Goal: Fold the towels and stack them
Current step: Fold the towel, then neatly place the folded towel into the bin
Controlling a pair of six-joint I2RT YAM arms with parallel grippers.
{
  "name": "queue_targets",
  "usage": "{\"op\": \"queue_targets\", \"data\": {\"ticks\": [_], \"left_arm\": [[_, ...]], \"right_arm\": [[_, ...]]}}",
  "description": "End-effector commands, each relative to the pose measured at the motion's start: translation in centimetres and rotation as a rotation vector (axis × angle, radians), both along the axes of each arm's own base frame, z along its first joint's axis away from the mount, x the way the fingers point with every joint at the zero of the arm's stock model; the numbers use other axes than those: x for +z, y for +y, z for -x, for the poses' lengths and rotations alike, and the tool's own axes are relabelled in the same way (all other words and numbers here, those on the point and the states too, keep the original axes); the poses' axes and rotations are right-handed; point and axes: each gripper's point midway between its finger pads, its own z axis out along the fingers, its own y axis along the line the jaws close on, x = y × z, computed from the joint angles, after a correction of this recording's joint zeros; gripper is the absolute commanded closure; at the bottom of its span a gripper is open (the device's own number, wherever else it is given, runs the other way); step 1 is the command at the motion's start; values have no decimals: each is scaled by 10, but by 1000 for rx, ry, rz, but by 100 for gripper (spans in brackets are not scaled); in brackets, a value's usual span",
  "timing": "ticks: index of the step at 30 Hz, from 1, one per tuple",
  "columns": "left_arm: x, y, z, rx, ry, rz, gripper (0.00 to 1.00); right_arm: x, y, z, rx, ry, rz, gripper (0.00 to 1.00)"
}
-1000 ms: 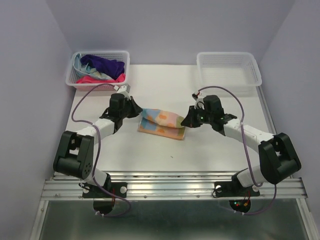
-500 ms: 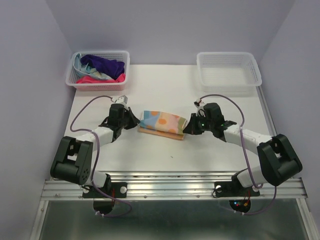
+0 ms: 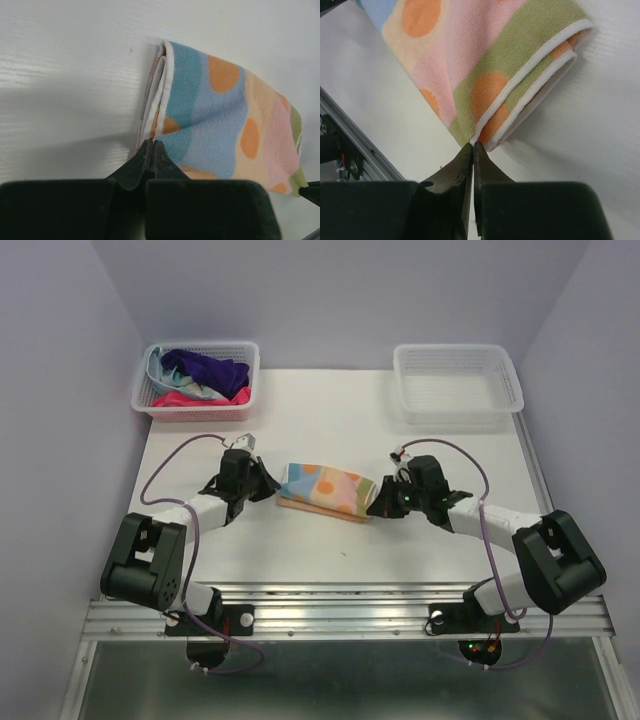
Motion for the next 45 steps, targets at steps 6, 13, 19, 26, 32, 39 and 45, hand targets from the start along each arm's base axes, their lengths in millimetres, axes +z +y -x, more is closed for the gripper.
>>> {"op": "queue_targets", "data": {"ticks": [6, 13, 19, 26, 32, 39, 45], "left_arm": [[-5, 14, 12, 61, 63, -50, 49], [59, 18, 10, 88, -79, -17, 1], [100, 19, 10, 90, -180, 6, 1], [107, 29, 12, 128, -206, -20, 1], [99, 28, 13, 122, -185, -24, 1], [94, 31, 12, 139, -177, -31, 1], [94, 32, 13, 146, -176, -36, 1]], "right_arm": [[-16, -2, 9, -13, 35, 12, 51], [10, -13, -9, -151, 2, 37, 0], [13, -17, -33, -297, 25, 54, 0], [-6, -14, -48, -406, 106, 129, 10], [-29, -5, -52, -438, 143, 215, 25], [-56, -15, -45, -501, 195, 320, 50], [-63, -15, -57, -474, 156, 379, 78]]}}
